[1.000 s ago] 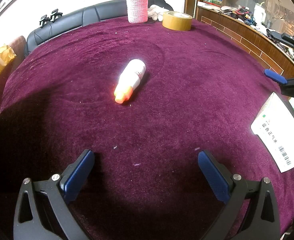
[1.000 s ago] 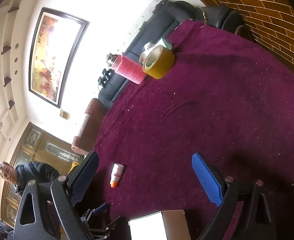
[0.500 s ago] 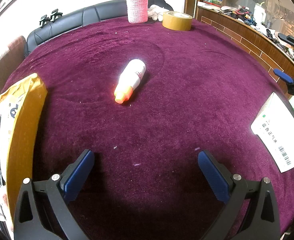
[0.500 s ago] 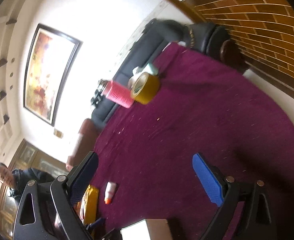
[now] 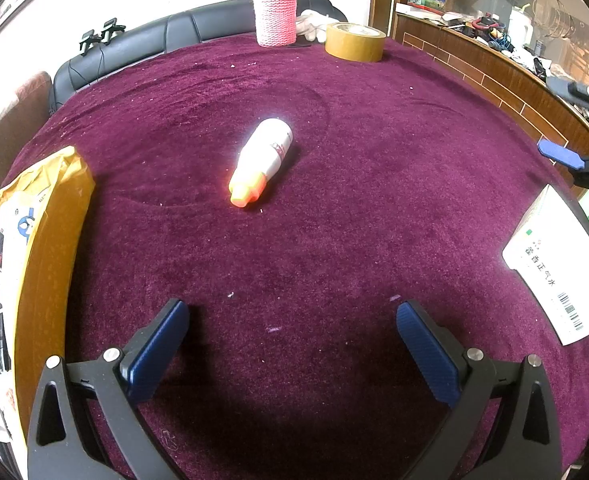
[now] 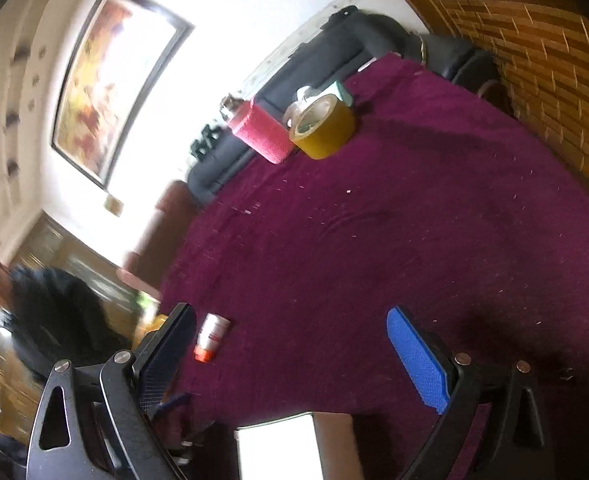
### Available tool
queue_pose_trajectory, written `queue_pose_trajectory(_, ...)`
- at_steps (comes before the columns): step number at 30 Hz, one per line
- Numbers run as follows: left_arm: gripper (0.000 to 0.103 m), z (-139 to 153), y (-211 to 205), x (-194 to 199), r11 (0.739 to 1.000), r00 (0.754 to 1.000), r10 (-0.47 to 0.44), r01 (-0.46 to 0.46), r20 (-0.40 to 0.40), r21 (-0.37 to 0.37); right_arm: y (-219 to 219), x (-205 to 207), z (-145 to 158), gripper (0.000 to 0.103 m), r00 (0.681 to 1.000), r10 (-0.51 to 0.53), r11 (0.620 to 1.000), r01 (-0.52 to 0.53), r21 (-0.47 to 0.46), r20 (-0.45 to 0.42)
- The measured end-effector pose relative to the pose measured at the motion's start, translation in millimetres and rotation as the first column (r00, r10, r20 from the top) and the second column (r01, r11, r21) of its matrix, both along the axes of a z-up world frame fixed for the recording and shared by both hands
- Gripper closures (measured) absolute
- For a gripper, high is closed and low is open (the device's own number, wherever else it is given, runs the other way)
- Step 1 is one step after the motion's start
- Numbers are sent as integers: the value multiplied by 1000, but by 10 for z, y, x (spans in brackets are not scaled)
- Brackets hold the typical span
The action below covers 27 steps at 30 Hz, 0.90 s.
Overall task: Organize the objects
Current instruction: 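Hold the leaflet in the right tool while the left tool moves toward the orange-capped bottle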
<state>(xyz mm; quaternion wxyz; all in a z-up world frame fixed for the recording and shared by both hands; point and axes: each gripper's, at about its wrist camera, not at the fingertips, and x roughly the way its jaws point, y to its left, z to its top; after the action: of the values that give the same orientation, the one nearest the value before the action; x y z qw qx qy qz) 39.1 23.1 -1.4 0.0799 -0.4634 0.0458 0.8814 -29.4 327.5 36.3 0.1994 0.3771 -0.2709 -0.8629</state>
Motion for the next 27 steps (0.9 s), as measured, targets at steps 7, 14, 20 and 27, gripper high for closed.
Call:
queue_pose_trajectory(7,0,2,-3,0,1000,1000,1,-1,1,-1,-251,462,30,4,993,98,982,-106,153,58)
queue_pose_trajectory(14,0,3,10,-7,1000,1000,-9,9,29,1,-654,627,29,4,985,135,913,-165,372,106)
queue_pose_trajectory(20,0,242,-277,74,997,1000,10,-12,27,79,-1002,571,-158,4,981,122,820,-187,541,154)
queue_pose_trajectory(27,0,524,-786,-159,985,990,144,-141,-16,97,-920,507,-261,27,975,111,846,-194,497,193)
